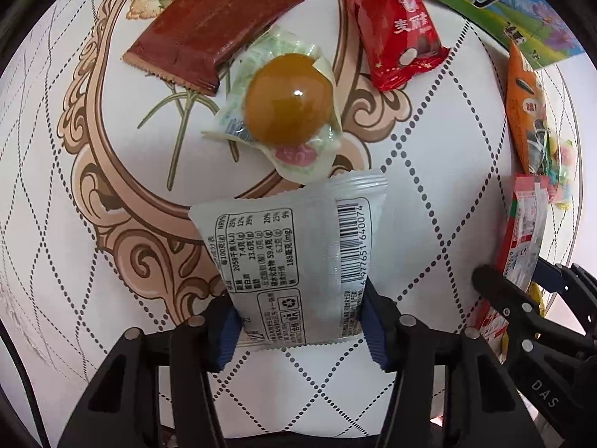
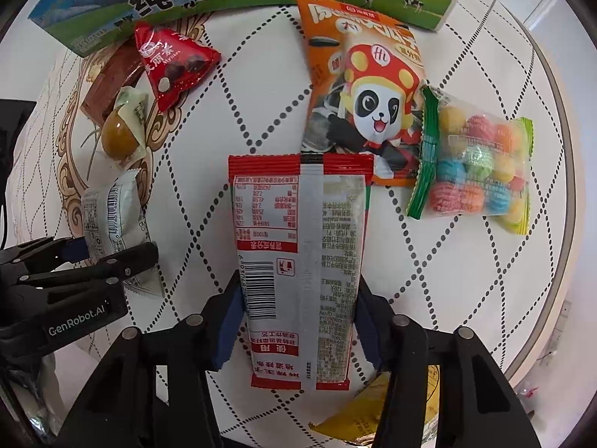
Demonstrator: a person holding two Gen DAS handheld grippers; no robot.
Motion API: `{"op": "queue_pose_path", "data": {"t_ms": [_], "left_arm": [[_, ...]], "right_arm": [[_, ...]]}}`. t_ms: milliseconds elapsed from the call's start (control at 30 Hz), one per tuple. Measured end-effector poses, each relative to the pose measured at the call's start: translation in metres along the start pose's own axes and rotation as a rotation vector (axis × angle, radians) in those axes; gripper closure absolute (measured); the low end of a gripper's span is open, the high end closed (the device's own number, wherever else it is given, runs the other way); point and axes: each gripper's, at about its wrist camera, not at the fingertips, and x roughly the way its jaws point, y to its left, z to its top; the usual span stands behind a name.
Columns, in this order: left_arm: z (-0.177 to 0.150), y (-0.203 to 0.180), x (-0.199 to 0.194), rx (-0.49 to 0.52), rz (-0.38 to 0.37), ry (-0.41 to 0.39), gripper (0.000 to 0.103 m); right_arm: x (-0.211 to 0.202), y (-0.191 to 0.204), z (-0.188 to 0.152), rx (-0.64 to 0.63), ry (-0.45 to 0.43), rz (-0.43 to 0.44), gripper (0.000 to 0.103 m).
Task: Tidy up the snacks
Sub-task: 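Grasp the white-grey packet with left tool while right grasps red-white packet, then lower both packets into the box and open both tools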
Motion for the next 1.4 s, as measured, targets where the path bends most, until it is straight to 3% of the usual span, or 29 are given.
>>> {"op": "queue_pose_path", "data": {"t_ms": [100, 200, 433, 600, 800, 933, 1067, 1267, 1400], "left_arm": [[-0.001, -0.003, -0.010, 0.009, -0.027, 0.002, 0.055], [0.000, -0.007, -0.031, 0.050, -0.047, -0.026, 0.055], [0.015, -0.006, -0.107, 0.072, -0.141, -0.149, 0.055], [0.055, -0.009, -0.181, 0.085, -0.208, -0.275, 0.055], [0.133, -0.034, -0.234, 0.120, -0.167, -0.353, 0.055], [0.178, -0.041, -0.235, 0.128, -0.131, -0.330, 0.055], [0.216, -0.057, -0.212, 0.140, -0.121, -0.255, 0.055], [0.254, -0.070, -0.157, 0.134, -0.132, -0.086, 0.055], [0.260, -0.072, -0.129, 0.130, -0.128, -0.021, 0.055]], "right_arm": [[-0.008, 0.002, -0.002, 0.004, -0.002, 0.020, 0.054], [-0.026, 0.002, 0.005, 0.018, -0.005, 0.101, 0.054], [-0.105, -0.001, 0.037, 0.001, -0.133, 0.206, 0.055], [-0.170, -0.013, 0.077, -0.026, -0.259, 0.208, 0.055], [-0.215, -0.035, 0.138, -0.011, -0.345, 0.144, 0.055], [-0.220, -0.054, 0.177, 0.025, -0.360, 0.131, 0.055], [-0.208, -0.068, 0.212, 0.060, -0.341, 0.118, 0.055], [-0.165, -0.078, 0.233, 0.082, -0.266, 0.082, 0.055], [-0.134, -0.082, 0.238, 0.081, -0.200, 0.068, 0.055]]}}
